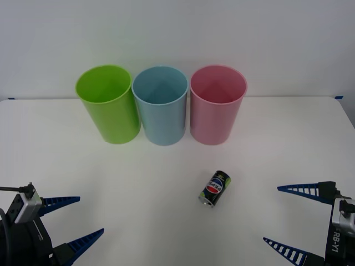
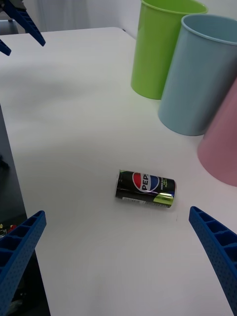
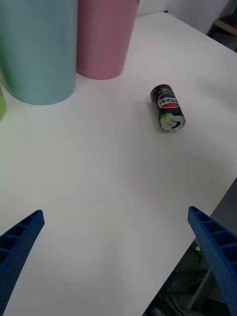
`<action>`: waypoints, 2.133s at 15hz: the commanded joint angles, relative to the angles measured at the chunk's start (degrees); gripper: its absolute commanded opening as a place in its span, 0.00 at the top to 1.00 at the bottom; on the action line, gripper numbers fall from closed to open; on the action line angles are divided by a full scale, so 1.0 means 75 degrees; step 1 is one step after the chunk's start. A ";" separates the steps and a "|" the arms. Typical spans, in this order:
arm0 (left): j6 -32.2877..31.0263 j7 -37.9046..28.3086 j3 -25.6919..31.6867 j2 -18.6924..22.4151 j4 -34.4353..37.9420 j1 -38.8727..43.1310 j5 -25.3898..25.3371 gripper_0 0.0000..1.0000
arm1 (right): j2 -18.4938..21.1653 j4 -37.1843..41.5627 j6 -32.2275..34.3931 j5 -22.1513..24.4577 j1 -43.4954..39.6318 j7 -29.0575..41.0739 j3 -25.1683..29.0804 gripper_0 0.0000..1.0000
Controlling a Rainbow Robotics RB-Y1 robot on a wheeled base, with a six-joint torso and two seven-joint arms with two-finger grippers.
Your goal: Put cans in the blue bin and PET bottles in the pink bin and trash in the green bin.
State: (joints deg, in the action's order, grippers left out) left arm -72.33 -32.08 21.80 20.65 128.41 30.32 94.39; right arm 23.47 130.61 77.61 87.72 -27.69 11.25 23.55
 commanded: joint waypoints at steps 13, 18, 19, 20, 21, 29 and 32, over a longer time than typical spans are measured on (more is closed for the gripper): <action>0.0000 0.0000 0.0000 0.0000 0.0000 0.0000 0.0000 0.00 | 0.0000 0.0000 0.0000 0.0000 0.0000 0.0000 0.0000 0.00; 0.0000 0.0000 0.0000 0.0000 0.0000 0.0000 0.0000 0.00 | 0.0000 0.0000 0.0000 0.0000 0.0000 0.0000 0.0000 0.00; 0.0000 0.0000 0.0000 0.0000 0.0000 0.0000 0.0000 0.00 | 0.0000 0.0000 0.0000 0.0000 0.0000 0.0000 0.0000 0.00; 0.0000 0.0000 0.0000 0.0000 0.0000 0.0000 0.0000 0.00 | 0.0000 0.0000 0.0000 0.0000 0.0000 0.0000 0.0000 0.00; 0.0000 0.0000 0.0000 0.0000 0.0000 0.0000 0.0000 0.00 | 0.0000 0.0000 0.0000 0.0000 0.0000 0.0000 0.0000 0.00; 0.1078 -0.0457 -0.0434 0.1301 0.0773 0.0527 0.0059 0.00 | 0.0000 0.0000 0.0000 0.0000 0.0000 0.0000 0.0000 0.00; 0.2273 -0.1125 -0.1348 0.2098 0.1043 0.0680 0.0445 0.00 | 0.0000 0.0000 0.0000 0.0000 0.0000 0.0000 0.0000 0.00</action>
State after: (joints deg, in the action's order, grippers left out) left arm -58.52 -39.27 13.80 34.63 135.65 35.00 96.50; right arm 23.47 130.60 77.61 87.72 -27.68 11.25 23.55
